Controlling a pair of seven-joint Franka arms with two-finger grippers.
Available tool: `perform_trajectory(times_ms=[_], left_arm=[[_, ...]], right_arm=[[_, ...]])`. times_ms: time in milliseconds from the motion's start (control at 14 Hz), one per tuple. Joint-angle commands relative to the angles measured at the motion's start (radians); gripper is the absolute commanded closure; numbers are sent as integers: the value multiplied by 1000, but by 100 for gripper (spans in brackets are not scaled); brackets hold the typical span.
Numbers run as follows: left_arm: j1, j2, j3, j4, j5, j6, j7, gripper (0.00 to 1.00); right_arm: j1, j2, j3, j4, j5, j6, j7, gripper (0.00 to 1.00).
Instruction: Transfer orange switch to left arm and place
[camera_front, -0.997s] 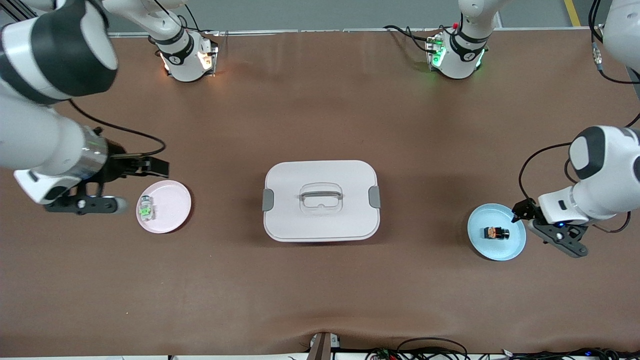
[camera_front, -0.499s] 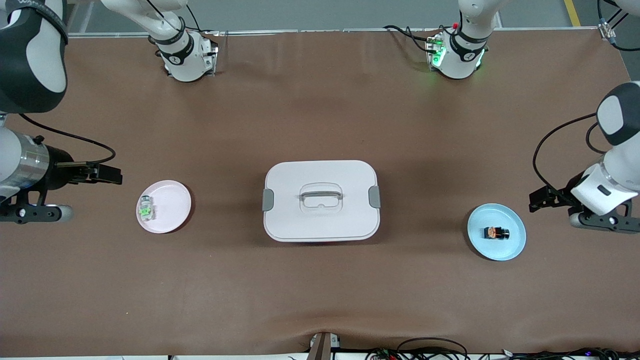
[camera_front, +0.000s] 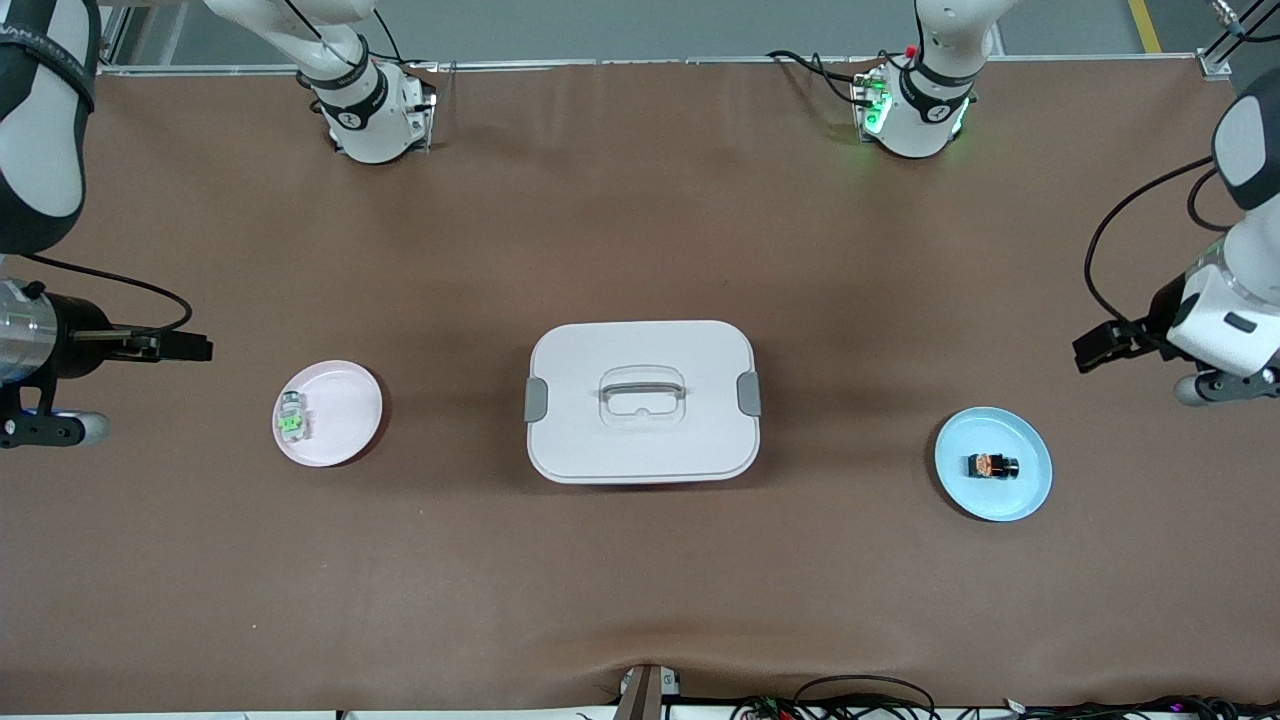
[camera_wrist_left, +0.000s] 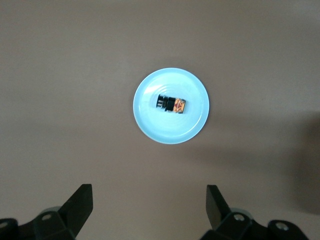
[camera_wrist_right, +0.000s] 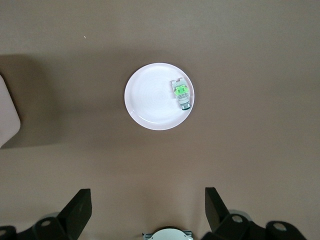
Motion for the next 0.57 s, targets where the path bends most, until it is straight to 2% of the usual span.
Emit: perform_trajectory(times_ms=[0, 285, 427, 499], left_arm=[[-105, -44, 94, 34, -22, -72, -5, 0], [-410, -110, 399, 46, -59, -167, 30, 0], [-481, -128, 458, 44, -70, -181, 39, 0], [-545, -144, 520, 44, -79, -186, 50, 0]], right_arm=[[-31, -17, 18, -15, -26, -4, -40, 0], [-69, -40, 18, -7, -19, -4, -34, 0], [-69, -66, 15, -7, -25, -6, -31, 0], [-69, -75, 15, -7, -26, -6, -31, 0]])
